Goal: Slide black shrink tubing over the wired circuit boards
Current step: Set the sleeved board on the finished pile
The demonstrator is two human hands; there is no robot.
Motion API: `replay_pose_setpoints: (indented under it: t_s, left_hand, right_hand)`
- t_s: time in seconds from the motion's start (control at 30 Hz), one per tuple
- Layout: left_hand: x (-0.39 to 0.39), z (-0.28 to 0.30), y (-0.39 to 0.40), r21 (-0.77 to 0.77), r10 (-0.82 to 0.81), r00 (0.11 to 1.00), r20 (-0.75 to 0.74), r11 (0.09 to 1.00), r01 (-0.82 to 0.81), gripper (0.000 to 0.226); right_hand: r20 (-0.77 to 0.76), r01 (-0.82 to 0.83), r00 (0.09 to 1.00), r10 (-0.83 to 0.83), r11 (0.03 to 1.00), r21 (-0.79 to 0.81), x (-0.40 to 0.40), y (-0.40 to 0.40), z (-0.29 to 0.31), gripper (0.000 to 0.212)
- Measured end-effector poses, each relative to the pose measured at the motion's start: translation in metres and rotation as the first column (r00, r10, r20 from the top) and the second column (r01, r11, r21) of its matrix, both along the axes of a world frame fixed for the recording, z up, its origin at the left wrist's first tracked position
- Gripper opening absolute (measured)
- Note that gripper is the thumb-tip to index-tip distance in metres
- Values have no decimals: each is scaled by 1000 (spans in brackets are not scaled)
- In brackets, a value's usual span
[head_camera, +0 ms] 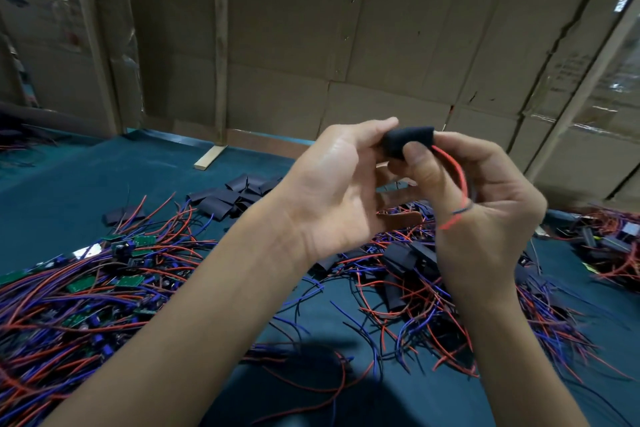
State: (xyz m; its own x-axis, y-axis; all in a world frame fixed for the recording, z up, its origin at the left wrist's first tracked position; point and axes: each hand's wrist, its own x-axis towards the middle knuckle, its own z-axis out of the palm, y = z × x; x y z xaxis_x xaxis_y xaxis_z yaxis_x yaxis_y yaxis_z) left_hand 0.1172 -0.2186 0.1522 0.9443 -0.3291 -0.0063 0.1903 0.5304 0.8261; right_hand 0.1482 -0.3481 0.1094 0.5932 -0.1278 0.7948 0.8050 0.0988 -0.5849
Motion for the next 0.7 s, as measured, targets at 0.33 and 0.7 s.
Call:
replay_pose_setpoints:
  t_s: [0.33, 0.7]
  left_hand:
    - [16, -13, 2, -209, -17, 990, -140, 978, -13, 42]
    - [21, -14, -3, -182, 104, 993, 47, 979, -94, 19]
  right_hand:
    - [-167, -183, 955, 245, 930, 318, 9, -21, 17, 5]
    - [-247, -374, 848, 469, 860, 347, 17, -29, 19, 7]
